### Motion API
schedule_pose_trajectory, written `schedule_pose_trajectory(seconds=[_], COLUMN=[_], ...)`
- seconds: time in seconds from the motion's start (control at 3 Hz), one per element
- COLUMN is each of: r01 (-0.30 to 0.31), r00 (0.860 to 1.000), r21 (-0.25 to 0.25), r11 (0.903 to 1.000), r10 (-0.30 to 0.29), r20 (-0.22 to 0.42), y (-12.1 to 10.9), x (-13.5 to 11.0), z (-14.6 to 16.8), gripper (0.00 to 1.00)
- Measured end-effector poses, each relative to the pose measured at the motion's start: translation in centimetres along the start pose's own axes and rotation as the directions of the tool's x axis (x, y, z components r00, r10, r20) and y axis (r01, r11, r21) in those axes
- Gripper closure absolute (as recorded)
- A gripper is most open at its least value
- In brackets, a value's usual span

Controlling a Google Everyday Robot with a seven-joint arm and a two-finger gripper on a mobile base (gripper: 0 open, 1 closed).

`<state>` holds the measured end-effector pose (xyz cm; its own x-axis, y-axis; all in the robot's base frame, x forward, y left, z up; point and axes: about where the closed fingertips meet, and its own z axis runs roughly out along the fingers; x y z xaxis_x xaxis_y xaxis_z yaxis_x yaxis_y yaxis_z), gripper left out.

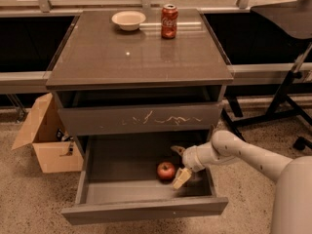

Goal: Pick apple from middle drawer and place on counter

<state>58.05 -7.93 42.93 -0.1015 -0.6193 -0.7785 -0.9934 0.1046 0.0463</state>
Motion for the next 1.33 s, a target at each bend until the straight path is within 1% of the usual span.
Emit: schedule_pose_trajectory(seconds=[0.67, 1.0, 1.33], r01=[-0.023, -0.027, -0.027], r00=[1.0, 1.0, 1.0], r21=[-0.021, -0.033, -0.05], r11=[0.9995, 0.9991, 0.9984], r10=[0.023, 0.027, 0.026], r20=[-0.004, -0.009, -0.017], y=[-1.8, -2.4, -2.8], x=[2.1, 2.6, 2.9], z=[2.4, 3.3, 4.3], gripper=[0.0, 0.12, 0.35])
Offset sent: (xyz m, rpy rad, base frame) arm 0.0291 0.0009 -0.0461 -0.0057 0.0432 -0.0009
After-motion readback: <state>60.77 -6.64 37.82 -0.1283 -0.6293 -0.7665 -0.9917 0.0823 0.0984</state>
